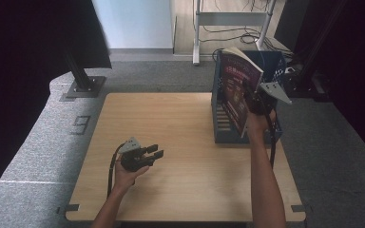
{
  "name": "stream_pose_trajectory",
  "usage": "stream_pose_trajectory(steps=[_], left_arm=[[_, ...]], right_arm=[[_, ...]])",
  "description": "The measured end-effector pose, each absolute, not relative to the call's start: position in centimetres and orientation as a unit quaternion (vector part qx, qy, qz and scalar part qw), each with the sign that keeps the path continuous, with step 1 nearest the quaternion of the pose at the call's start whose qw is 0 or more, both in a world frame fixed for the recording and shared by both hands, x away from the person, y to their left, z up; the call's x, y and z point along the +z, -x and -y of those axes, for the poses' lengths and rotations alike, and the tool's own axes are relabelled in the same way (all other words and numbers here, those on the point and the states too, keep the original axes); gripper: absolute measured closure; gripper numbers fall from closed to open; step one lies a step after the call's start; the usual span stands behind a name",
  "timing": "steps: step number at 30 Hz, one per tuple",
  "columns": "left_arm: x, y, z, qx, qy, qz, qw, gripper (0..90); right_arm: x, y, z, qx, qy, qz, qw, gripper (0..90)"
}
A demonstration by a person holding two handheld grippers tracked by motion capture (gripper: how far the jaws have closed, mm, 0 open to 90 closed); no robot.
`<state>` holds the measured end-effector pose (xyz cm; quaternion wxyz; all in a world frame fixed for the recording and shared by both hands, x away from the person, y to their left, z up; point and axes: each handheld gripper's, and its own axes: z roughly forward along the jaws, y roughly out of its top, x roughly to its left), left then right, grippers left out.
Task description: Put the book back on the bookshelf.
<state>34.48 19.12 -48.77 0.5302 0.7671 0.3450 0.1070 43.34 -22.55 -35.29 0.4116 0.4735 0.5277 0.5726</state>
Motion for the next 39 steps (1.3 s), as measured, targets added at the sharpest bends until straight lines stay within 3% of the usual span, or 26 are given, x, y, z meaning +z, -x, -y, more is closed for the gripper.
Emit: stream_pose_trajectory(steps=[39], left_arm=[[-48.9, -35.0, -20.2, 0.105, -0.760, -0.357, 0.533, 58.4]], right_arm=[[-37.7, -47.9, 21.9, 0.562, -0.504, -0.507, 0.417, 81.8]])
